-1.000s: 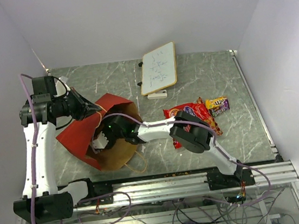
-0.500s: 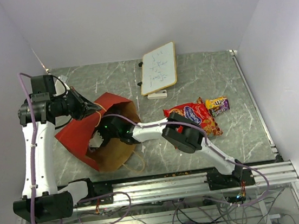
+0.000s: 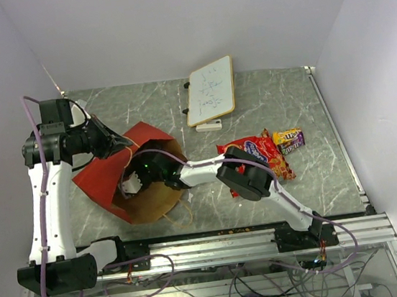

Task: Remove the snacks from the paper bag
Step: Take out the snack from the paper bag.

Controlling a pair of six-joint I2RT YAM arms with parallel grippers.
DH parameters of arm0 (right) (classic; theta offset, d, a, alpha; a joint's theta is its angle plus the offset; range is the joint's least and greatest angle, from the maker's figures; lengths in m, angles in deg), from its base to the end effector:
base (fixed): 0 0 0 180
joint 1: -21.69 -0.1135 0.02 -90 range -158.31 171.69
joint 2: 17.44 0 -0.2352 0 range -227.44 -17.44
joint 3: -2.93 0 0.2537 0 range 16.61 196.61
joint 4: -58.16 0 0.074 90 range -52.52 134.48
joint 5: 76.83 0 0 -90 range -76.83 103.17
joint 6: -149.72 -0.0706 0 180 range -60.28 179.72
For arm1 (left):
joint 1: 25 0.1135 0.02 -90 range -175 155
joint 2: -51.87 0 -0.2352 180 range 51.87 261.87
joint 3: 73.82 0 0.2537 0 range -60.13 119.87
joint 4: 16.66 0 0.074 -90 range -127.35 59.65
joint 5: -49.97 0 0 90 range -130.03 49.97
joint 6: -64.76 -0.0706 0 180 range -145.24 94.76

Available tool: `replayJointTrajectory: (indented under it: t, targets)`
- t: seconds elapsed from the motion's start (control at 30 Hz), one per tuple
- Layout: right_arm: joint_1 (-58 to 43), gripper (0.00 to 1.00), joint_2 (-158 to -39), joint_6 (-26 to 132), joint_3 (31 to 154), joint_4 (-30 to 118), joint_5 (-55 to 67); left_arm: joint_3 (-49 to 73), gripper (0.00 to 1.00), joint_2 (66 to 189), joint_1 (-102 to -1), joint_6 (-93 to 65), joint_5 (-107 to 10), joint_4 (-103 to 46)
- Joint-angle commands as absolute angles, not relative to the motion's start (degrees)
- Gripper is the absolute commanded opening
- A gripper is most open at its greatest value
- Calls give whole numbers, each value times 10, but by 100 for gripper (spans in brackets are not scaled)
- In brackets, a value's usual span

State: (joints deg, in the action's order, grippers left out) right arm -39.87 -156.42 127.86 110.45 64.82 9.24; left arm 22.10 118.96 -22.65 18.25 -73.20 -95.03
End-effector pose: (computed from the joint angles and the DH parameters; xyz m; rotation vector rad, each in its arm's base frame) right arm 0.2553 0.4815 0.0749 -1.8309 0.8111 -0.0049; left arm 0.2384 -0.0289 0.3512 -0.7186 2.4020 -1.0176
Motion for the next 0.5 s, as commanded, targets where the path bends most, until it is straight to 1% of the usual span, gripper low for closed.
replayJointTrajectory:
  t: [0.0,0.1,0.2,0.27,0.47]
  targets:
    - [-388,12,-1490,1201,1059,656,31,247,7,1188,-231,182,-724,-943]
    - [-388,6,-1453,1169,1024,670,13,251,7,1188,-231,183,-730,-917]
    - [-394,1,-1436,1195,998,648,-16,252,7,1192,-230,178,-730,-914]
    - [-398,1,-1422,1202,977,653,-22,250,7,1196,-230,176,-737,-912]
    - [-399,0,-1386,1138,941,684,-27,249,7,1204,-231,160,-741,-918]
